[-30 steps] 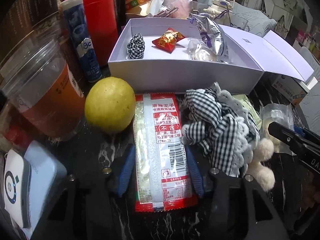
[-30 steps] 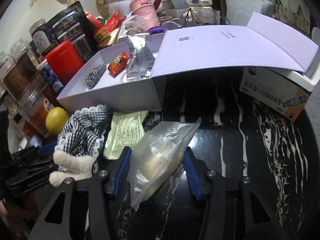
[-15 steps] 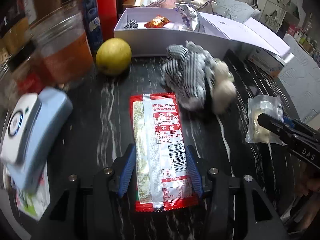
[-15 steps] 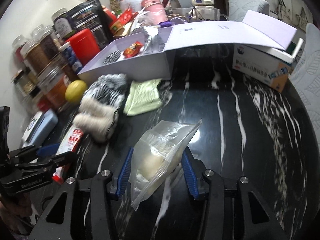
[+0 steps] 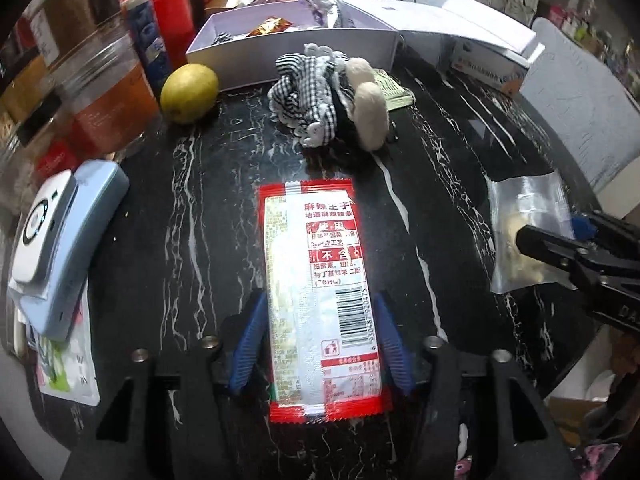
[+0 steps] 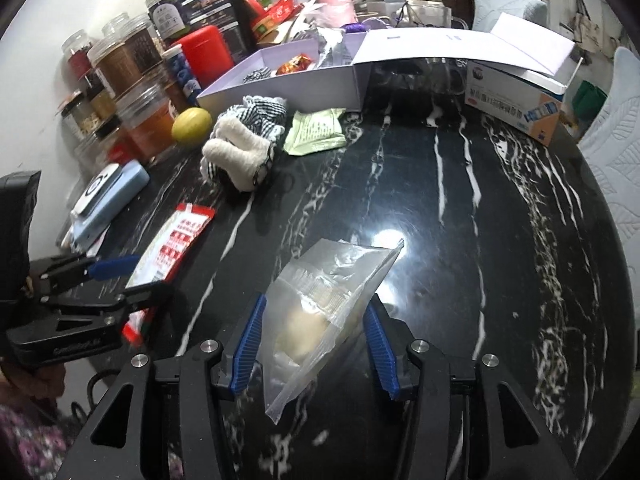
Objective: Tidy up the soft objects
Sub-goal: 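Lift and carry the red-and-white packet and clear zip bag over the white box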
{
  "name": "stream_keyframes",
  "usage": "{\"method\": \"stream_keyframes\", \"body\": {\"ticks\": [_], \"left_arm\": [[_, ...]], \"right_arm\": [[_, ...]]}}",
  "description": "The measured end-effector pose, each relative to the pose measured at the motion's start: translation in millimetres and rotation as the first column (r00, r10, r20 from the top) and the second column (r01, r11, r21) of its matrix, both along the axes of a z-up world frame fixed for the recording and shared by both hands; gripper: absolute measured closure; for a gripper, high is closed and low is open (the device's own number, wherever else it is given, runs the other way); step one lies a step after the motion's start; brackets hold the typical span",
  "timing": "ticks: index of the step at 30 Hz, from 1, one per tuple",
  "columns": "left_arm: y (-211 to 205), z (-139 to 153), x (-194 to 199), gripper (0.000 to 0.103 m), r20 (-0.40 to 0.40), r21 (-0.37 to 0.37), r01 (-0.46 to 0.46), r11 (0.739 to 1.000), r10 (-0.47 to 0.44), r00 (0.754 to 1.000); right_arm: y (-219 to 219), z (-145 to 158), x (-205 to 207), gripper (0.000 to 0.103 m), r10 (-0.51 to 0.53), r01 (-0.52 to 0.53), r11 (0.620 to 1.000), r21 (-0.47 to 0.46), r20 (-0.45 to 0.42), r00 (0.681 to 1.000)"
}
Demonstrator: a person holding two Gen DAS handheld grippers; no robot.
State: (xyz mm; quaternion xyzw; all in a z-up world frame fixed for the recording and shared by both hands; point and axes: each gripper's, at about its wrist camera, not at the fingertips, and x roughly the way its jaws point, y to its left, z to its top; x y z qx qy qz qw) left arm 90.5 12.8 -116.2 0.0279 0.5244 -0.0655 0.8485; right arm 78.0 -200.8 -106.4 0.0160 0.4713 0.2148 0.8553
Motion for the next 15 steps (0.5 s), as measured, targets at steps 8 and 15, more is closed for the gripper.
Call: {"method": "stream_keyframes", "body": {"ticks": [8, 15], "left_arm": [[-1, -3, 7, 0.026, 0.039, -0.019, -0.03, 0.999, 0.03, 0.999], [6, 0, 6, 0.052, 0.088, -0.02, -0.059, 0.998, 0.061, 0.994]], "right_arm": [[-2, -8, 5, 0.02, -0.053, 0.053, 0.998, -0.028, 0.013, 0.999], [8, -12, 3, 0.019, -0.081, 0.087, 0.991, -0.104, 0.061, 0.995]]}}
